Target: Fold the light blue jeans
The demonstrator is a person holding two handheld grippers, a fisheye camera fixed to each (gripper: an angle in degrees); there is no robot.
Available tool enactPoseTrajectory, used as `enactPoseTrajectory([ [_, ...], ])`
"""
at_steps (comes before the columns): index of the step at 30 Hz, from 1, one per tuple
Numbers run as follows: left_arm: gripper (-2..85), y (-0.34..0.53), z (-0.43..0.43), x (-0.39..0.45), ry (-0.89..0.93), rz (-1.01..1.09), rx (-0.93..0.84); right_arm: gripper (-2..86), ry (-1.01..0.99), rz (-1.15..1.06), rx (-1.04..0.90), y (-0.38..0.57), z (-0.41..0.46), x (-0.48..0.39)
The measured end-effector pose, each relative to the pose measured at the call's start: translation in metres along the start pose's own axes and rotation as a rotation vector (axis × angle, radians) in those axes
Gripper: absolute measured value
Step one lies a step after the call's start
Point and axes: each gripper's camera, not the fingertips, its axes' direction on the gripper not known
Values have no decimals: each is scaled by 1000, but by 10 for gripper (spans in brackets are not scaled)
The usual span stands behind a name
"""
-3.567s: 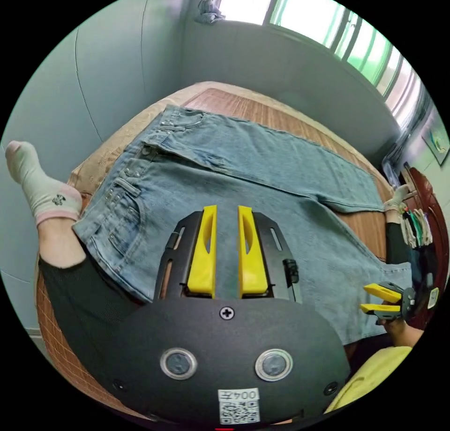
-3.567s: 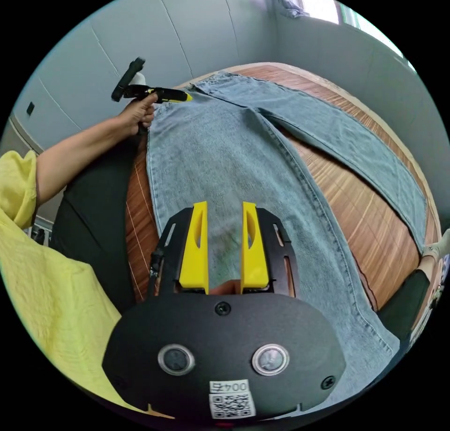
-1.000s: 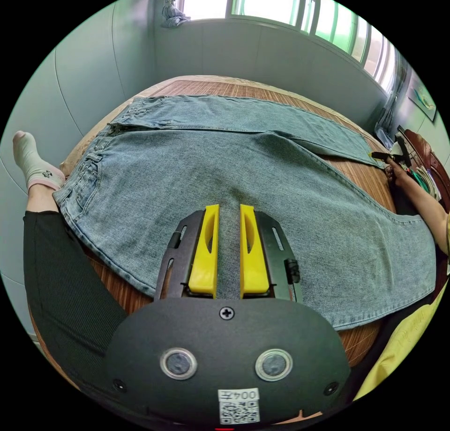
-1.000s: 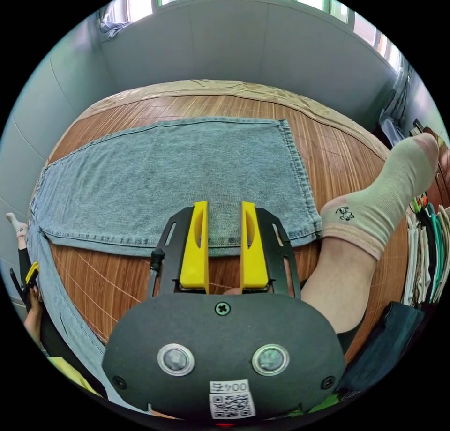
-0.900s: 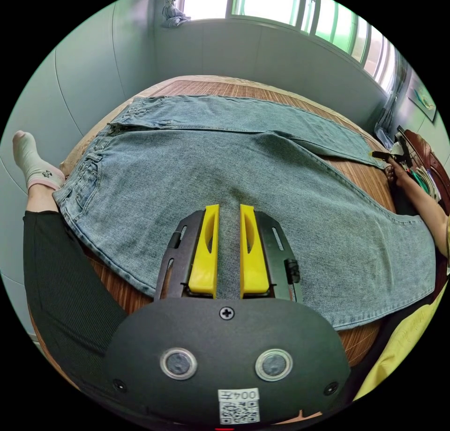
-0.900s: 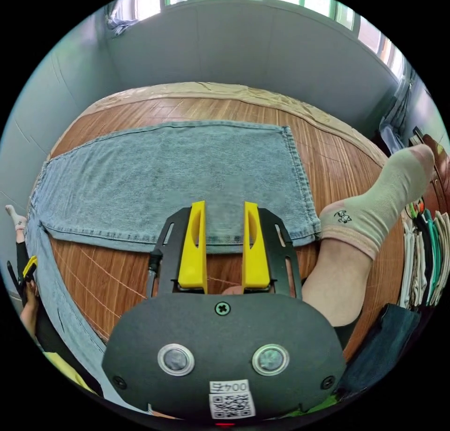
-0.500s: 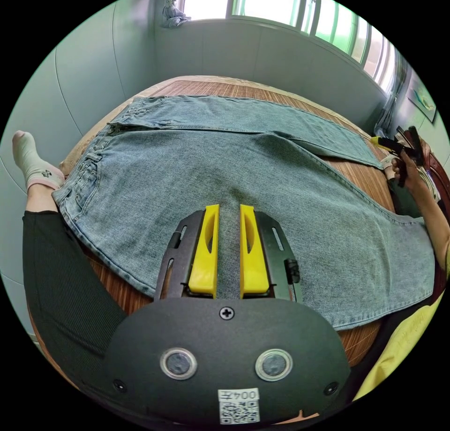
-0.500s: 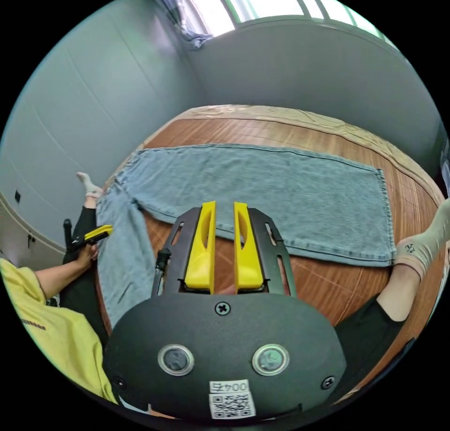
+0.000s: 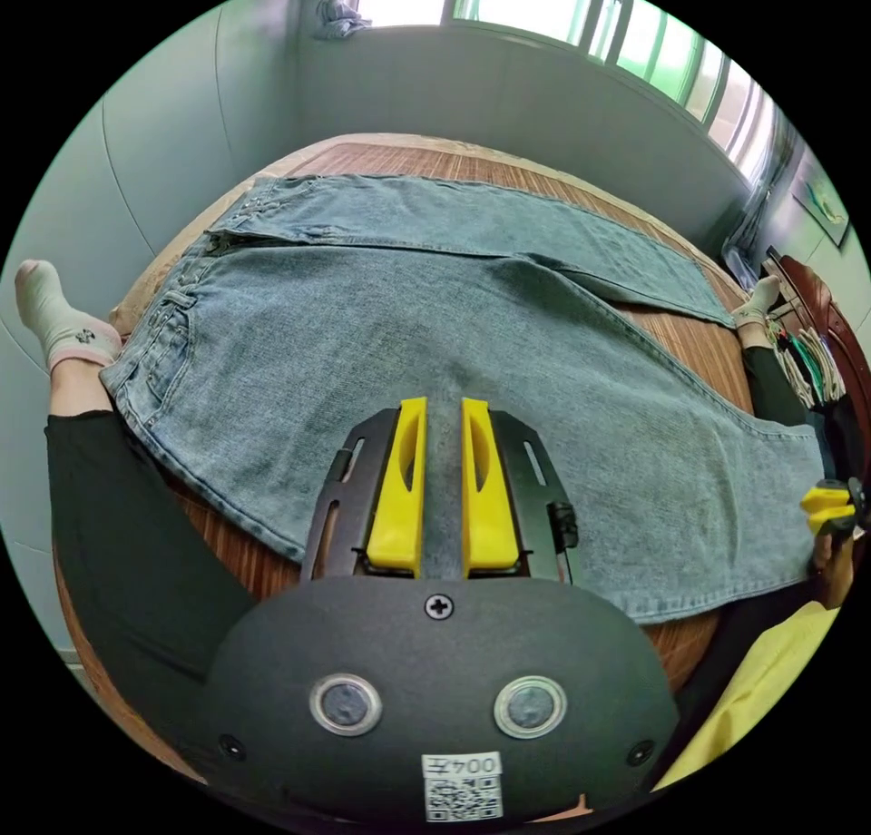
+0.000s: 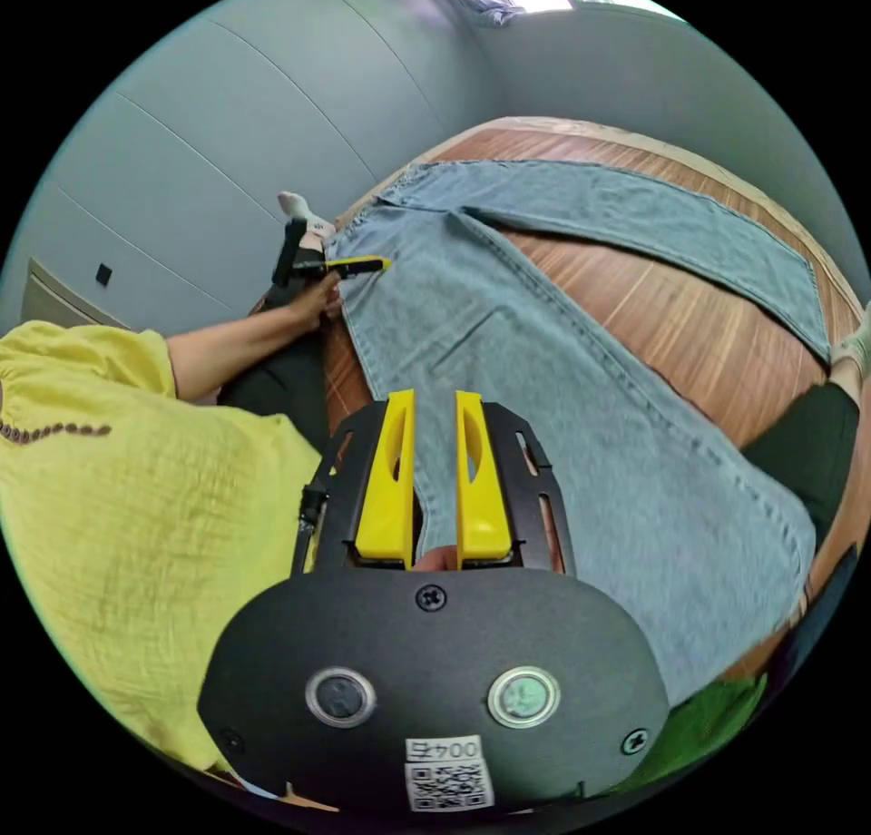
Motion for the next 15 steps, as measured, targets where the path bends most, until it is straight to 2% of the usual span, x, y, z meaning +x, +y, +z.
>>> enactPoseTrajectory([
  [4,78,-10,-40,-20,43,36,16,87,128,-4,-74,33,-17,-20],
  [6,85,-9,-57,-33,2,33,21,91,199,-21,-90,42,-23,-27],
  [11,105,-3,-80,-92,130,-226,77,89,256,1,-57,53,-42,-39],
  [15,127,-17,-76,-108,111,-292,9,95,204,-18,-69,37,-25,-47],
])
